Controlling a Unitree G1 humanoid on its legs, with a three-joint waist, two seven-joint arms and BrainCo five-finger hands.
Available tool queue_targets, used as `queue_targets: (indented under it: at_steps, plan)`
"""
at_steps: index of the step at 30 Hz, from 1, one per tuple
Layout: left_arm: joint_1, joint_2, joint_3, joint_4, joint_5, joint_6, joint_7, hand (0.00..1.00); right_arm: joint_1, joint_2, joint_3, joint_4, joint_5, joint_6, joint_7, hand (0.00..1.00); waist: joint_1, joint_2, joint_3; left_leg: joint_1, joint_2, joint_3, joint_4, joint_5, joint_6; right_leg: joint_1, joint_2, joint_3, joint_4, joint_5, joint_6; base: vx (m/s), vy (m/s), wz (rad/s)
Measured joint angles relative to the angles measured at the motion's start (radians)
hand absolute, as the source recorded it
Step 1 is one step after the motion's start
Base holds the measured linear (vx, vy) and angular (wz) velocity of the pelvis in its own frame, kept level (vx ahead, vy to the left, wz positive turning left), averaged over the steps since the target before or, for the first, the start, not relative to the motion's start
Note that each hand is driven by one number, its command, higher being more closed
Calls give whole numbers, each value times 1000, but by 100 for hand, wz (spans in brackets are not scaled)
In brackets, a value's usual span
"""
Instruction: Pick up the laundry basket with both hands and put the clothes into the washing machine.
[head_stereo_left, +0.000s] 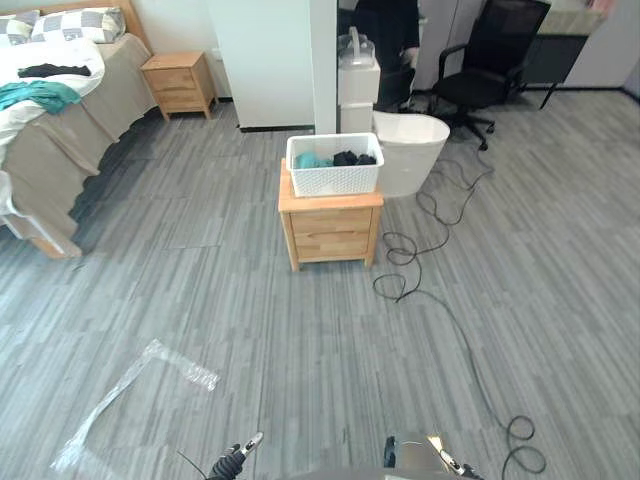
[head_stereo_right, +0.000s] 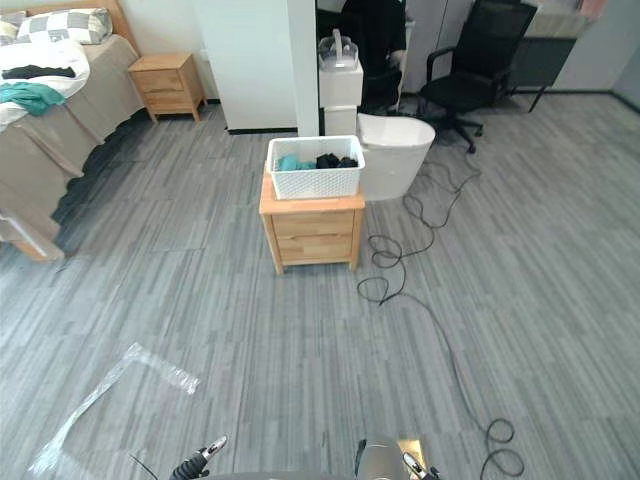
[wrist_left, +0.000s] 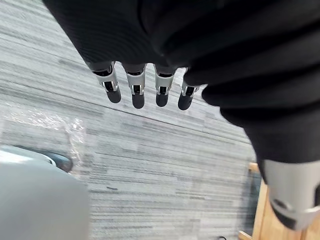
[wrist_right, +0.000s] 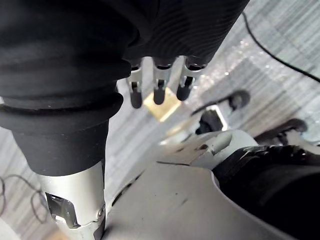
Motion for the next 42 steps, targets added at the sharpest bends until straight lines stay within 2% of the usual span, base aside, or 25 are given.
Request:
queue_targets:
  at_steps: [3, 4, 5, 6, 8, 9, 10, 11, 13, 14, 15, 17, 19, 20, 21, 22, 25, 26, 27, 29, 31, 34, 37, 38, 42]
  plan:
    - [-55, -31, -4, 2, 0, -1, -2, 0, 9, 21, -71, 27, 1, 8, -1, 0, -29, 9, 3, 39, 50, -63, -21, -41, -10, 1, 41, -66, -363, 67, -11, 493, -73, 59]
    - [-68, -46, -2, 3, 0, -1, -2, 0, 12, 27, -120, 45, 1, 16, -3, 0, -42, 18, 8, 77, 92, -94, -58, -41, -37, 5, 80, -60, -472, 160, -35, 868, -215, 82]
    - [-58, -58, 2, 5, 2, 1, -4, 0, 24, 31, -133, 41, 0, 16, -5, 0, -55, 17, 3, 112, 129, -116, -48, -46, -51, 36, 107, -47, -484, 261, -101, 900, -244, 68]
    - [-60, -68, 12, 5, 5, 3, -8, 0, 24, 37, -147, 41, 0, 17, -5, 0, -49, 17, 3, 112, 143, -119, -18, -40, -62, 36, 111, -63, -446, 257, -146, 777, -221, 54]
    - [-84, -97, 47, -2, 20, 10, -23, 0, 7, 38, -187, 17, 5, 15, -2, 0, -51, 26, 22, 84, 149, -105, 159, 56, -151, 46, 87, -98, -277, 181, -194, 726, -249, 39]
    - [-62, -119, 81, -6, 19, 10, -23, 0, 16, 38, -179, -19, 13, 14, 0, 0, -50, 59, 19, 9, 147, -84, 444, 163, -228, 134, 141, -108, -383, 147, -134, 737, -286, 33]
    - [-52, -118, 93, -18, 17, 10, -24, 0, 26, 41, -165, -34, 21, 15, 0, 0, -50, 49, 13, -39, 136, -65, 571, 255, -270, 186, 147, -111, -443, 117, -182, 687, -263, -5]
    - [-38, -132, 113, -37, 11, 9, -22, 0, 19, 26, -146, -47, 32, 15, 1, 0, -28, 93, 16, -109, 175, -47, 764, 350, -307, 240, 200, -96, -459, 102, -185, 586, -111, -54]
    - [-46, -108, 114, -45, 9, 9, -24, 0, -32, 7, -110, -37, 41, 15, -5, 0, -4, 101, 27, -270, 206, 13, 1036, 314, -265, 352, 230, -55, -508, 64, -199, 578, -65, -58]
    - [-50, -85, 113, -53, 5, 6, -23, 0, -71, 14, -57, -35, 43, 14, -14, 0, 10, 69, 43, -355, 217, 70, 1084, 251, -214, 453, 223, -14, -574, 64, -198, 585, -71, -44]
    - [-45, -62, 113, -70, -9, 0, -22, 0, -100, 15, -23, -29, 49, 9, -21, 0, 32, 36, 54, -431, 230, 111, 1056, 187, -187, 537, 206, 12, -637, 66, -195, 699, -75, -51]
    - [-30, -56, 111, -80, -30, -4, -18, 0, -155, 10, 30, -29, 71, 2, -29, 0, 54, 24, 59, -543, 236, 118, 895, 125, -185, 627, 197, 46, -703, 65, -193, 581, 36, -54]
    - [-26, -54, 103, -77, -56, -16, -17, 0, -194, 9, 17, -23, 89, -11, -39, 0, 68, 30, 53, -554, 206, 109, 434, 142, -203, 687, 171, 89, -733, 38, -145, 589, 150, -59]
    - [-6, -56, 82, -65, -55, -18, -16, 0, -196, -10, 36, -27, 93, -25, -40, 0, 76, 67, 37, -535, 207, 103, 136, 249, -199, 720, 181, 116, -752, 17, -114, 599, 257, -72]
    - [4, -53, 79, -35, -57, -19, -13, 0, -187, -17, 58, -24, 93, -29, -40, 0, 91, 69, 24, -530, 180, 80, 152, 383, -164, 752, 166, 162, -749, -11, -88, 596, 290, -47]
    - [4, -35, 87, -30, -54, -18, -7, 0, -188, -8, 67, -23, 93, -30, -41, 0, 80, 42, 11, -527, 151, 96, 159, 352, -155, 752, 134, 160, -738, -16, -81, 745, 340, -6]
    - [3, -14, 107, -5, -52, -17, 3, 0, -152, -14, 75, -21, 90, -31, -39, 0, 59, -6, 12, -460, 82, 123, 170, 285, -99, 628, 58, 238, -372, 0, -48, 672, 275, 21]
    - [4, -7, 106, 6, -52, -14, 4, 0, -137, -14, 76, -10, 90, -31, -35, 0, 56, -14, 15, -407, 60, 129, 173, 249, -78, 564, 34, 251, -168, 58, 44, 433, 142, 8]
    - [4, -7, 105, 8, -52, -14, 4, 0, -137, -17, 76, 6, 89, -31, -32, 0, 55, -14, 15, -382, 54, 129, 172, 235, -69, 533, 28, 257, -71, 59, 68, 499, 151, 7]
    - [9, -10, 94, 8, -52, -14, 3, 0, -125, -15, 77, 42, 86, -23, -15, 0, 57, -7, 19, -232, 53, 129, 108, 217, -58, 450, 23, 232, 96, 38, 35, 462, 122, -3]
    - [12, -12, 96, 10, -53, -14, 3, 0, -101, -16, 74, 47, 84, -19, -13, 0, 56, 11, 19, -137, 71, 125, 35, 212, -60, 418, 0, 157, 39, 9, -10, 296, 54, 0]
    - [8, -27, 107, 9, -60, -15, 4, 0, -59, -5, 36, 47, 82, -9, -13, 0, 55, 17, 4, -99, 117, 109, 13, 169, -94, 363, -31, 103, -251, -1, -1, 183, -35, 6]
    - [18, -21, 144, 8, -66, -15, 5, 0, -7, 14, -37, 79, 83, -3, -16, 0, 51, -32, -24, -102, 117, 90, 39, 130, -133, 367, -51, 143, -504, 178, 22, 191, -216, 18]
    - [24, -21, 167, 10, -66, -15, 6, 0, 22, 18, -62, 89, 83, 7, -17, 0, 50, -33, -38, -99, 131, 73, 38, 120, -151, 384, -46, 134, -529, 178, 79, 252, -371, 24]
    - [40, -66, 201, 34, -76, -15, 2, 0, 52, 2, -202, 91, 94, 13, -17, 0, 22, 13, -70, -88, 198, 25, -53, 158, -218, 423, 31, 72, -650, 194, 55, 188, -235, 21]
